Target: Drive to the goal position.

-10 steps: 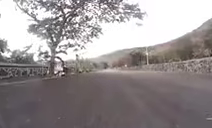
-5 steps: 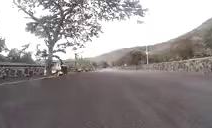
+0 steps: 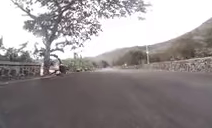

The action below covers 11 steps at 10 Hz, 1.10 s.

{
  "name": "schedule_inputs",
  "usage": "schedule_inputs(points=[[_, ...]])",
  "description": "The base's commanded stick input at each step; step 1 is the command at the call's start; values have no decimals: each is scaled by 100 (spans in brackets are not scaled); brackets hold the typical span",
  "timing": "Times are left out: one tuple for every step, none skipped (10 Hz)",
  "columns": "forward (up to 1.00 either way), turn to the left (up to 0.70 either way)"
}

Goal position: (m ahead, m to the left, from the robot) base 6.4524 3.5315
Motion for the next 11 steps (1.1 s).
schedule_inputs(points=[[70,0],[70,0],[70,0],[70,0],[70,0],[70,0],[70,0],[70,0],[70,0],[70,0],[70,0]])
